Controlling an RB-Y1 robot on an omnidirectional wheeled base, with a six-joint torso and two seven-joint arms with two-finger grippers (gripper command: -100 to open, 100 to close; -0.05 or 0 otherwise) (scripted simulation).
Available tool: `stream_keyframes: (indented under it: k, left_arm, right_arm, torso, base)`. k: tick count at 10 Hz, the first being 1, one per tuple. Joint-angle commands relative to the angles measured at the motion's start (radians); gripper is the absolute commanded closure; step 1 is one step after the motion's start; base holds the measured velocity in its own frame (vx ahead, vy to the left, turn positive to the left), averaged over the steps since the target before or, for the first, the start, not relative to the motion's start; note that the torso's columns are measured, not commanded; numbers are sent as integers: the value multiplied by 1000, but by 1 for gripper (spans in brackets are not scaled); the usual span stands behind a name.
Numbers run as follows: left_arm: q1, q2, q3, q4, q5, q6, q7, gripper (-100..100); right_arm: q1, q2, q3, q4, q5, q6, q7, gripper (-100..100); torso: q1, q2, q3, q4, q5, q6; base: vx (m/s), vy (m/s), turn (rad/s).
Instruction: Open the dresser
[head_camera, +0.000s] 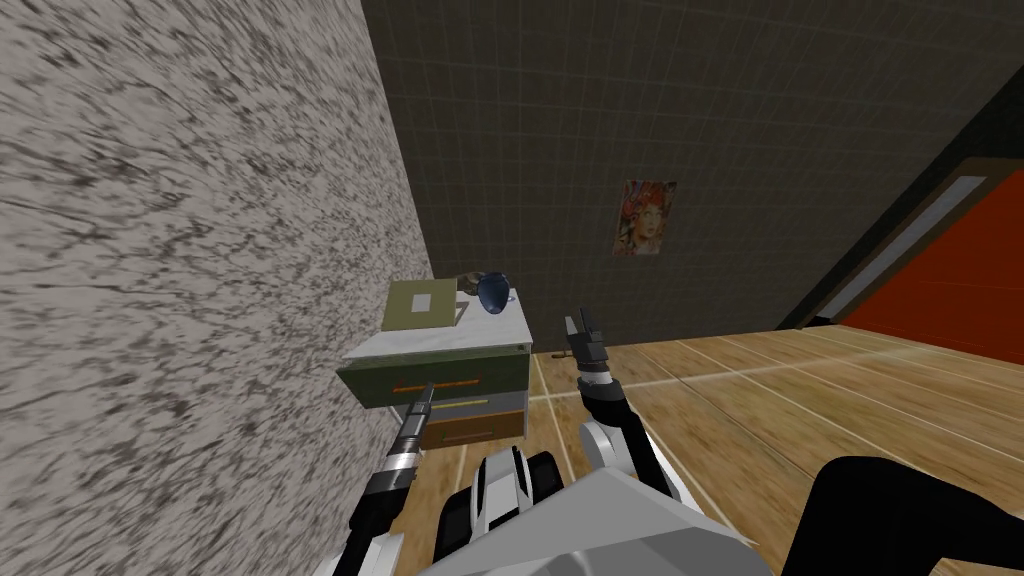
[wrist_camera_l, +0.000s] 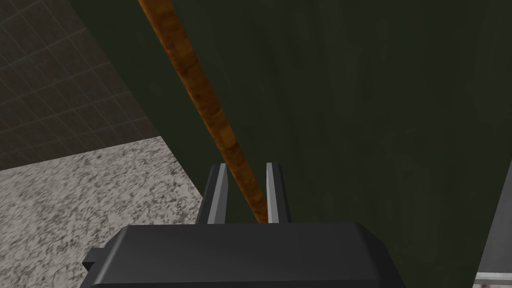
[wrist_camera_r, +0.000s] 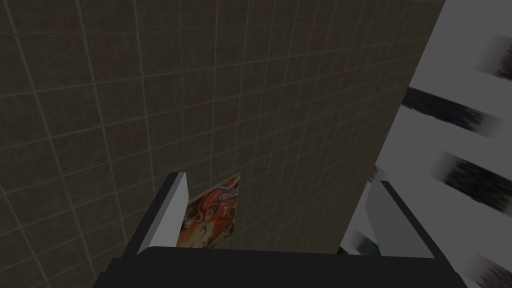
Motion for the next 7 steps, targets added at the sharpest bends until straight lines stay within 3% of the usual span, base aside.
stream_keyframes:
  k: [1,4,7]
  left_arm:
    - [14,5,-5,-7,-2,3,5,100]
    - [37,15,-12,-24,-4,3,12,100]
    - [59,21,-21,-41,-6,-4,17,100]
  right_arm:
    - [0,0,0,0,0,0,0,0]
    - [0,0,0,0,0,0,0,0]
    - [0,0,0,0,0,0,0,0]
  torso:
    - [-1,-5,-3,1,-1,0]
    - [2,3,2,0,1,-1]
    - [0,-4,-3,0,-1,-1]
  base:
    - [-109,26,18]
    - [-204,37,25]
    - [-140,32,17]
